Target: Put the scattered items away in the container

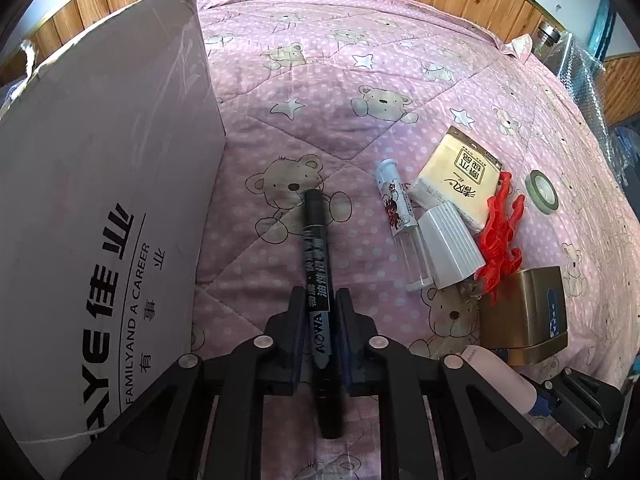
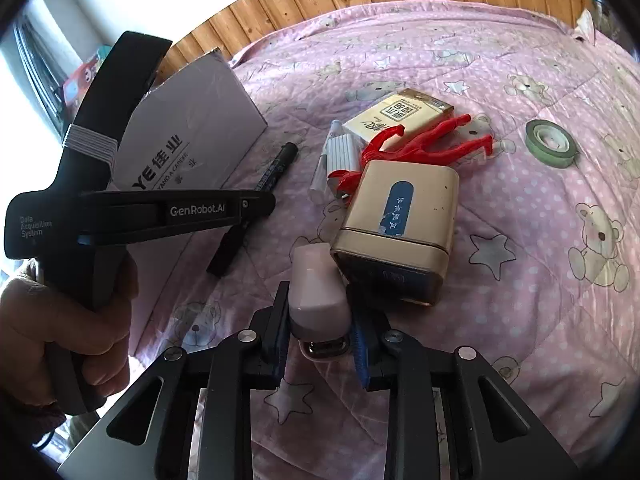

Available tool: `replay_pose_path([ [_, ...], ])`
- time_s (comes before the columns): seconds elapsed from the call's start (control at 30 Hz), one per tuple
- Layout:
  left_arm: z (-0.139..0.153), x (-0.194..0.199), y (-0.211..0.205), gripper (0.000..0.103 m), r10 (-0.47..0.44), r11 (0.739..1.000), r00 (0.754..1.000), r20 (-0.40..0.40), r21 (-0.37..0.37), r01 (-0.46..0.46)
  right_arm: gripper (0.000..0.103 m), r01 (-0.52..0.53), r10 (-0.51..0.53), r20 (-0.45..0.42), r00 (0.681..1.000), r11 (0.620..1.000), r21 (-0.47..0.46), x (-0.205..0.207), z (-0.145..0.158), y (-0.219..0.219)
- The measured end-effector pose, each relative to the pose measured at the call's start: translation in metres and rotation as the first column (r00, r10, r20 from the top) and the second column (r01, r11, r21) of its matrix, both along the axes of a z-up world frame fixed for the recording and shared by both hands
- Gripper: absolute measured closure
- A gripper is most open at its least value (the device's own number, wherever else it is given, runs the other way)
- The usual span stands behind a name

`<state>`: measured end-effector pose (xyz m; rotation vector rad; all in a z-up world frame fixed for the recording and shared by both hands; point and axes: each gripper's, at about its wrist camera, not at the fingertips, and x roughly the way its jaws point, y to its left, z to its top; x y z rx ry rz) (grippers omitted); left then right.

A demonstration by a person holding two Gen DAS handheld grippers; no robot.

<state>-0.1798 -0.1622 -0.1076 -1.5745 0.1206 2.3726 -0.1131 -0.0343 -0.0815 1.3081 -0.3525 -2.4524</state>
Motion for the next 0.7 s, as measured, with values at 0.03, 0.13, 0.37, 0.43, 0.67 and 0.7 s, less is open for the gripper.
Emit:
replay_pose_path([
  [0.03, 0.001, 0.002, 0.0, 0.089, 0.0, 1.0, 1.0, 0.003, 0.01, 0.0, 0.075, 0.007, -0.007, 0.0, 1.0, 1.0, 0.002, 0.001, 0.0, 0.002],
  [0.13, 0.006, 0.009, 0.0, 0.089, 0.007, 0.999, 1.0, 0.007, 0.042, -0.007, 0.076, 0.018, -0.017, 0.008, 1.0, 0.999, -0.033, 0.006, 0.003, 0.007],
  [0.37, 0.031, 0.034, 0.006, 0.089, 0.005, 0.998, 1.0, -0.025, 0.06, -0.004, 0.076, 0.021, -0.022, -0.019, 1.0, 0.996, -0.083, 0.022, 0.021, 0.01],
  [0.43, 0.039, 0.043, 0.008, 0.089, 0.003, 0.999, 0.999, -0.035, 0.054, -0.001, 0.076, 0.02, -0.023, -0.032, 0.999, 0.996, -0.089, 0.024, 0.028, 0.009],
  [0.67, 0.069, 0.074, 0.018, 0.089, -0.011, 0.998, 0.996, -0.093, 0.059, 0.016, 0.076, 0.013, -0.02, -0.07, 0.997, 0.995, -0.094, 0.04, 0.051, 0.003],
  [0.7, 0.069, 0.057, 0.021, 0.089, -0.011, 0.998, 0.995, -0.097, 0.065, 0.017, 0.076, 0.01, -0.018, -0.074, 0.997, 0.995, -0.097, 0.043, 0.054, 0.002],
])
